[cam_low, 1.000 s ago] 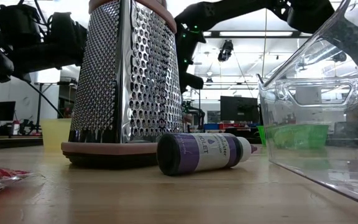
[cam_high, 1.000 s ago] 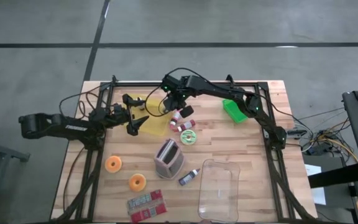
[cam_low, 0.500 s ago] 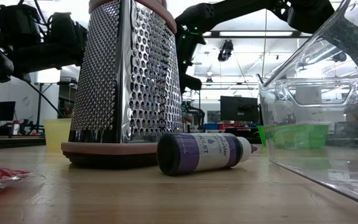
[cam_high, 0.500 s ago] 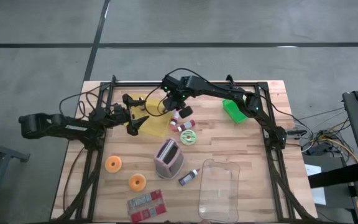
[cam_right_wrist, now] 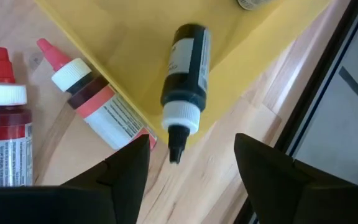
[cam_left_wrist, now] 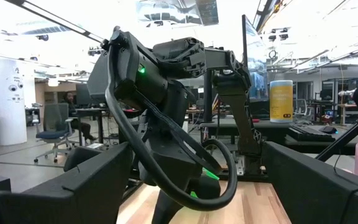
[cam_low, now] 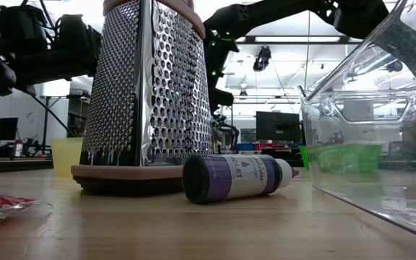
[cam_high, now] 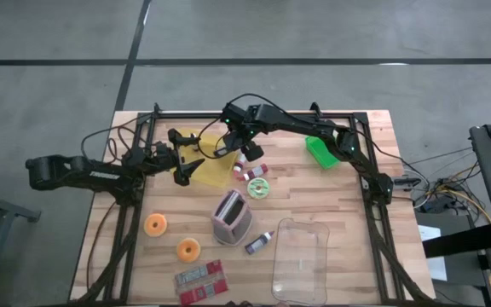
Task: Pick & Place Food Item
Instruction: Put the black donut into the green bin
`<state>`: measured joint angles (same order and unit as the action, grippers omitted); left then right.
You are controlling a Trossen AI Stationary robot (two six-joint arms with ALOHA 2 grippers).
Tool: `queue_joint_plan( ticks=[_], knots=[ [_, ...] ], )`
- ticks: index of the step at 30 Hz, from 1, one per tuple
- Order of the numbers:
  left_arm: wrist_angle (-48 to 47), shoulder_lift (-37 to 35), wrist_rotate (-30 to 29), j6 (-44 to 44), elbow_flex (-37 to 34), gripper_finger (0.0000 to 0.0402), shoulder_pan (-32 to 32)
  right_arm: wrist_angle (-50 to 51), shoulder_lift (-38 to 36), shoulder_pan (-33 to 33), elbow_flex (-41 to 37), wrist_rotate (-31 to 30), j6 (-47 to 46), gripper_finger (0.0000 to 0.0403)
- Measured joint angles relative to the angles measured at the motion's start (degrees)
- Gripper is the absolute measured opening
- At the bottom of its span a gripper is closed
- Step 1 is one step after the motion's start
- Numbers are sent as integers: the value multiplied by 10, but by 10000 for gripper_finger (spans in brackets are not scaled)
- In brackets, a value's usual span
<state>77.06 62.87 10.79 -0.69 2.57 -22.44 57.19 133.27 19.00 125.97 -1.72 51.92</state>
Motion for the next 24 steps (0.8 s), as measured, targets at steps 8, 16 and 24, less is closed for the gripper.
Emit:
queue_joint_plan(
  ticks=[8, 16, 24],
  knots=[
    [0, 0, 0, 0, 0, 360, 0, -4, 0, 0, 0, -11, 3, 223],
    [0, 0, 0, -2, 0, 360, 0, 18, -9, 0, 8, -111, -14, 221],
    [-9, 0, 8, -5, 0, 360, 0, 29, -28, 11, 68, -119, -82, 221]
  ],
)
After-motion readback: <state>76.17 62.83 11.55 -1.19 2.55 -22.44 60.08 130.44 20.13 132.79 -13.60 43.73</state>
